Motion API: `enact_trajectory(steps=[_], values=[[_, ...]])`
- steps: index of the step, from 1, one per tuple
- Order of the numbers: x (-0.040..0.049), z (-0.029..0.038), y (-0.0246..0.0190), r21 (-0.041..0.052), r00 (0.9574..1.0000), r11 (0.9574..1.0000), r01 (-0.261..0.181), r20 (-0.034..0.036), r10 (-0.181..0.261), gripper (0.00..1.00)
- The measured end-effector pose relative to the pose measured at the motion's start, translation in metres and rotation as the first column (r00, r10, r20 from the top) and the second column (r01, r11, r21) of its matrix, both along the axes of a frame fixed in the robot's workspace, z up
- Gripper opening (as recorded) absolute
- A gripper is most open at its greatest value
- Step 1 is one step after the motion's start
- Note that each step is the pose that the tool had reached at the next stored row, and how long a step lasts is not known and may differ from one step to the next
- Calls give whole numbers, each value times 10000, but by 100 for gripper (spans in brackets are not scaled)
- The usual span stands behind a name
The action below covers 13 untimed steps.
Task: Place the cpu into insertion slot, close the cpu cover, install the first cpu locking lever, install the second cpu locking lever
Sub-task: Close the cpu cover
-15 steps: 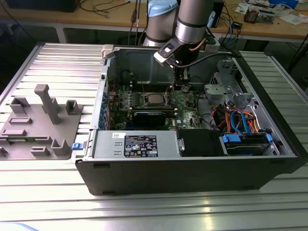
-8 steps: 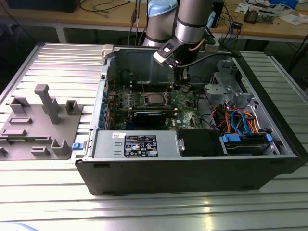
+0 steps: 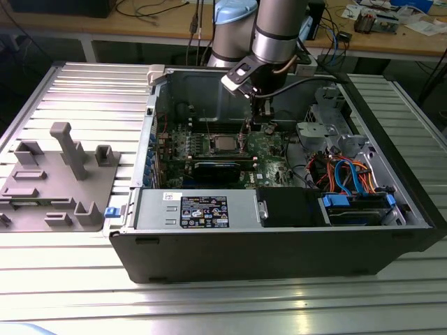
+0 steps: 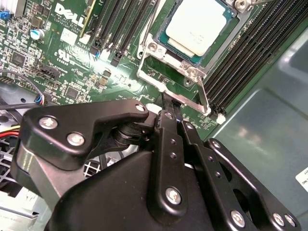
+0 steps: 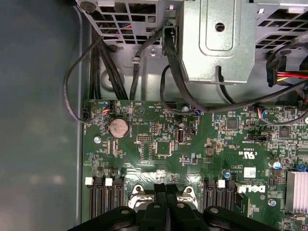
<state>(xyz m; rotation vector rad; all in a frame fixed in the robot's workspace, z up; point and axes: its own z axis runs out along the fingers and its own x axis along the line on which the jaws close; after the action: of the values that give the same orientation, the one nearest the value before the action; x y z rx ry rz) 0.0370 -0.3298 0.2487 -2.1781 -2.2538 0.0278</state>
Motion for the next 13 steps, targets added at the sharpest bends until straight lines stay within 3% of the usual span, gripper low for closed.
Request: enact_trajectory(steps=[13], values=[[-32,0,0,0,10000,10000,-1,0,1,11]])
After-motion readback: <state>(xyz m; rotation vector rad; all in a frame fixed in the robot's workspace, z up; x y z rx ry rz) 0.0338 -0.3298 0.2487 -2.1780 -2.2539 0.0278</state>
